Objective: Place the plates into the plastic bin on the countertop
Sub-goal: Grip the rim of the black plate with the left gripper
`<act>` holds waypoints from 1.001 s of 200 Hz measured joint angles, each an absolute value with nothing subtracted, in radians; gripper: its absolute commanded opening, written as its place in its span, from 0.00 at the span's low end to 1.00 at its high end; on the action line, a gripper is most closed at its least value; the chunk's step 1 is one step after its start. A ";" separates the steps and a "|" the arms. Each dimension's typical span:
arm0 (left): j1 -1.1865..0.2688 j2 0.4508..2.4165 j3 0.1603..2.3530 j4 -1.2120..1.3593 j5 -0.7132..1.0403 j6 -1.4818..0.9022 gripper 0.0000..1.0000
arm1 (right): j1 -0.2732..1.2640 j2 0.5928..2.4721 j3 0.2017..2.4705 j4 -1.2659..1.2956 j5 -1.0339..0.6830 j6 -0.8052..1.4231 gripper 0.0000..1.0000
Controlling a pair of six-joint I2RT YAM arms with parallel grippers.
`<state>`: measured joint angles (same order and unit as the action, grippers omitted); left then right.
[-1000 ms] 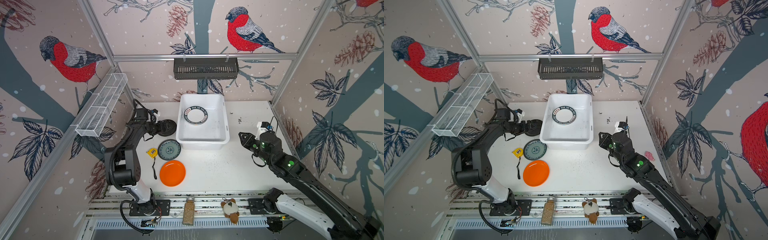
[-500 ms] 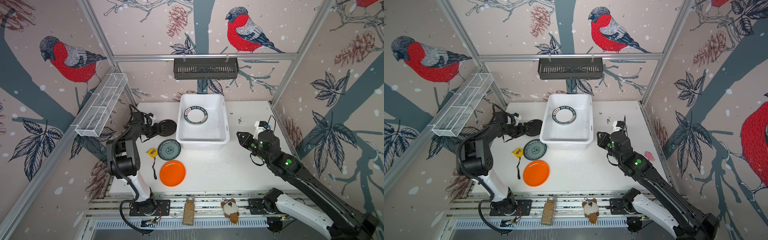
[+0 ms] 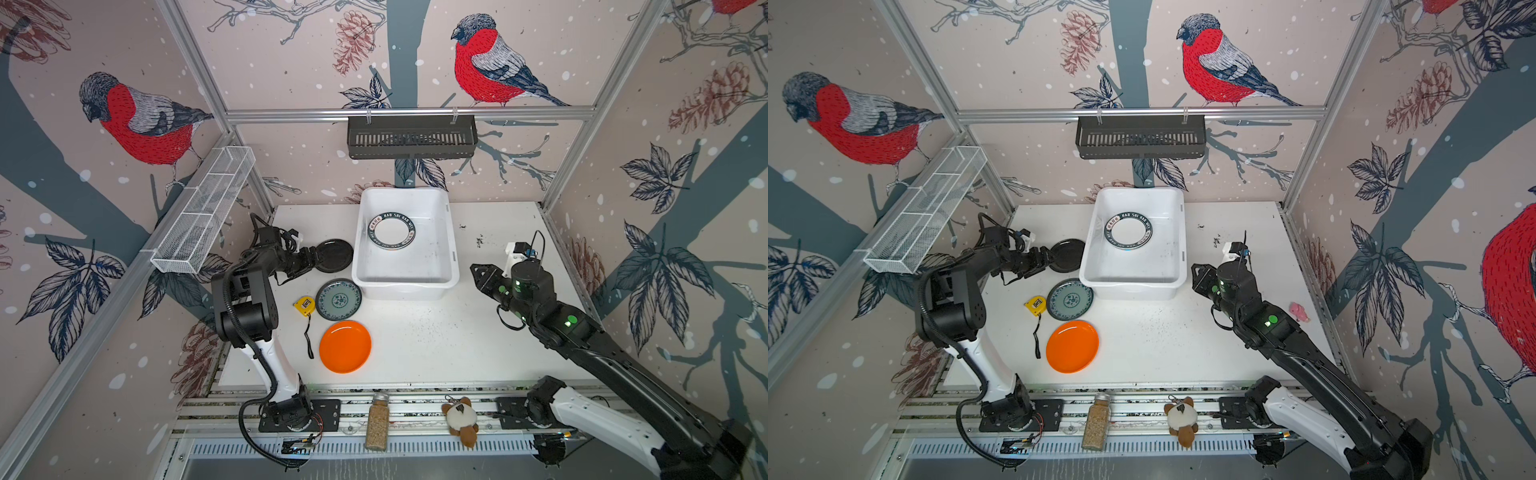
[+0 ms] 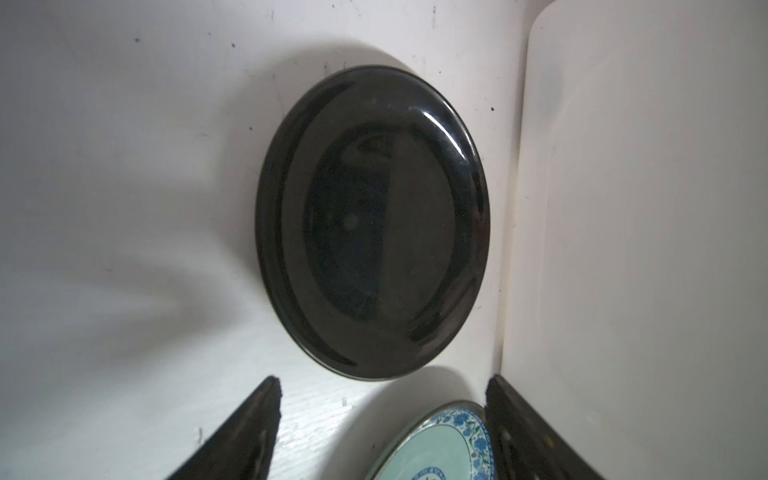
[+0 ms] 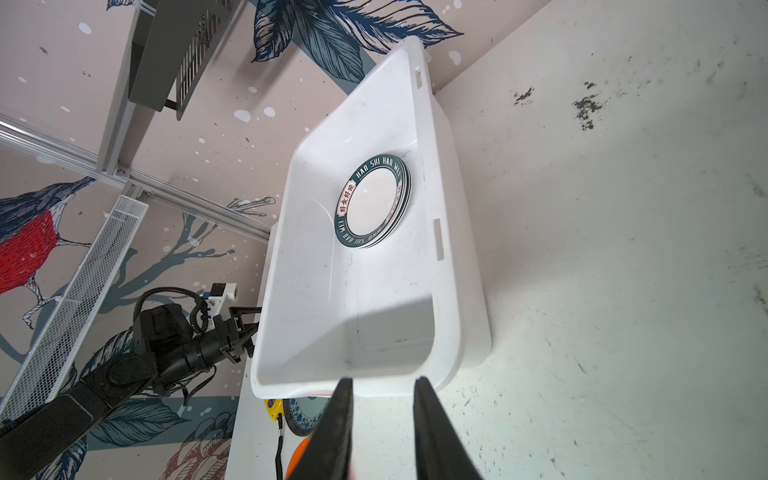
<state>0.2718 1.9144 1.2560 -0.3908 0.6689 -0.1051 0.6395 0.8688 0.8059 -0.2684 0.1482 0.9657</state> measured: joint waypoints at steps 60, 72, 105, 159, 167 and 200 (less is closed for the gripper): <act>0.274 1.985 1.297 -0.378 0.650 -0.107 0.66 | 0.640 0.871 0.808 -0.266 0.145 0.966 0.28; 0.274 1.999 1.305 -0.376 0.650 -0.107 0.65 | 0.639 0.871 0.808 -0.266 0.146 0.966 0.28; 0.278 2.037 1.324 -0.364 0.655 -0.123 0.63 | 0.635 0.872 0.808 -0.266 0.146 0.966 0.28; 0.278 2.084 1.362 -0.331 0.695 -0.134 0.59 | 0.627 0.881 0.808 -0.260 0.146 0.969 0.28; 0.278 2.091 1.366 -0.325 0.707 -0.134 0.58 | 0.627 0.884 0.808 -0.259 0.146 0.969 0.28; 0.278 2.112 1.383 -0.318 0.729 -0.150 0.53 | 0.621 0.897 0.807 -0.247 0.145 0.970 0.28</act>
